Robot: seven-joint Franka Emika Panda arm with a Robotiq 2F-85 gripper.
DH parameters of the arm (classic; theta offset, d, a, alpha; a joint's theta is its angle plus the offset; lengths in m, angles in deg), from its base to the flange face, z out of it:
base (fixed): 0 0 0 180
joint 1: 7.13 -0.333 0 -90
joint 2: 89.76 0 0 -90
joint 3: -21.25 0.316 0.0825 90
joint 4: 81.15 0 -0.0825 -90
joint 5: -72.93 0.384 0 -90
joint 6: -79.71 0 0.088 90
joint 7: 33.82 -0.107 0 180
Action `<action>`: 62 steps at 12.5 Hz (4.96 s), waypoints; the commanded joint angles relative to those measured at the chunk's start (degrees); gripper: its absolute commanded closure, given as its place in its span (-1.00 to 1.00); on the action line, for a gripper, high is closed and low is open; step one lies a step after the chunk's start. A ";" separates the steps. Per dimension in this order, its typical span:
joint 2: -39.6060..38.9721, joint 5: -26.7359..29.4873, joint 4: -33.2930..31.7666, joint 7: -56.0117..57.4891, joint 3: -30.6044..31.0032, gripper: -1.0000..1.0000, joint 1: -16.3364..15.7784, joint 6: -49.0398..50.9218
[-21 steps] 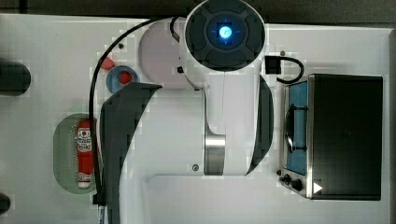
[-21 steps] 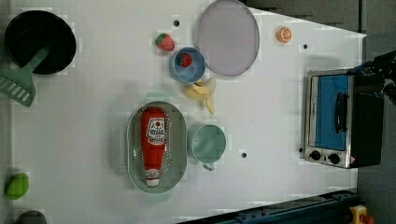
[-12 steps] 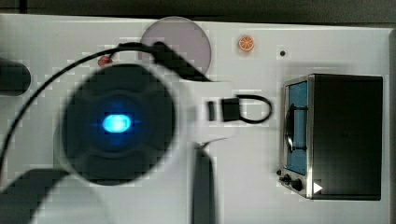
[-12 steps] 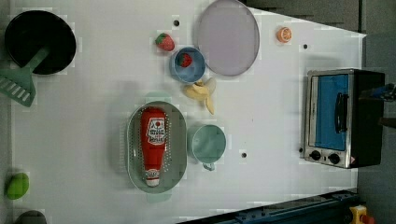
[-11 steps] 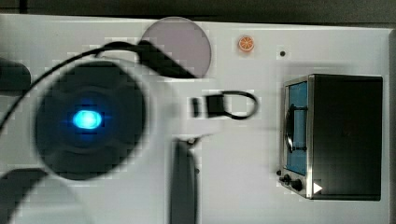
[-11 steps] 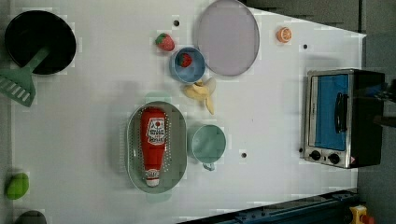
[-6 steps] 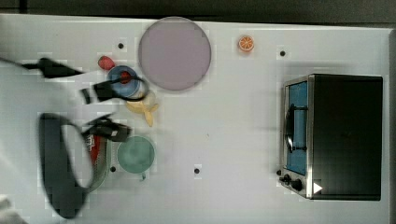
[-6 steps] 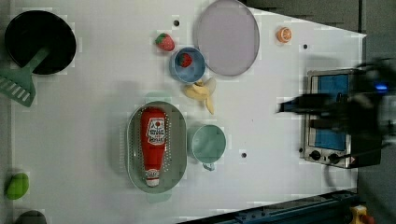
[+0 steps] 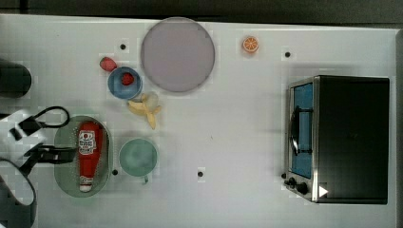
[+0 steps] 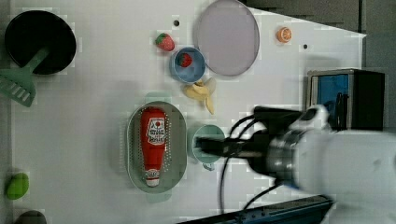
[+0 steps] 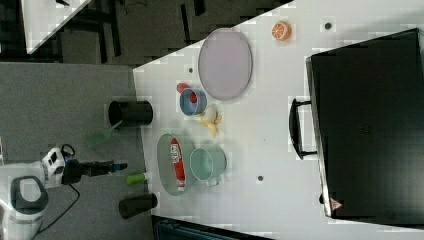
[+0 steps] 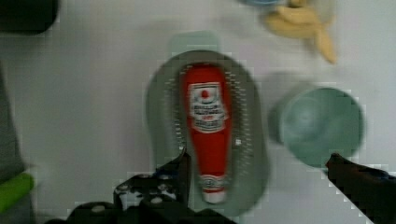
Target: Pick ketchup from strainer and place it on the table
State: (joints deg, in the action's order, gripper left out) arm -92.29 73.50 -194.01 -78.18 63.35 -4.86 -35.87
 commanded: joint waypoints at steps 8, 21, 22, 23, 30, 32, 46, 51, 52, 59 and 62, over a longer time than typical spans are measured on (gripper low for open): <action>-16.96 -11.64 -15.77 -12.52 0.69 -1.00 0.64 -33.28; -34.96 -29.53 -7.54 -19.20 -5.93 -0.91 -4.66 -36.52; -35.10 -29.64 -7.31 -19.21 -6.72 -0.67 -5.39 -36.48; -35.07 -29.64 -7.33 -19.20 -7.10 -0.41 -5.84 -36.60; -24.56 -25.53 -7.43 -19.21 -3.00 -0.19 -4.73 -29.70; -19.17 -19.62 -6.63 -19.14 -1.67 -0.19 -3.72 -24.04; -8.44 -7.50 8.91 20.27 -22.10 -0.19 9.58 2.74; -8.45 -7.50 6.77 25.29 -31.74 -0.19 10.50 2.17; -8.44 -7.50 5.21 25.31 -32.85 -0.19 10.52 0.72; -8.59 -7.51 -11.49 25.30 -33.84 -0.19 10.36 -17.18; -9.09 -7.51 -17.48 25.30 -33.01 -0.19 10.29 -22.42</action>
State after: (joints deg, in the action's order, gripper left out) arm -102.63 65.55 -211.41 -55.42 30.27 6.23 -57.26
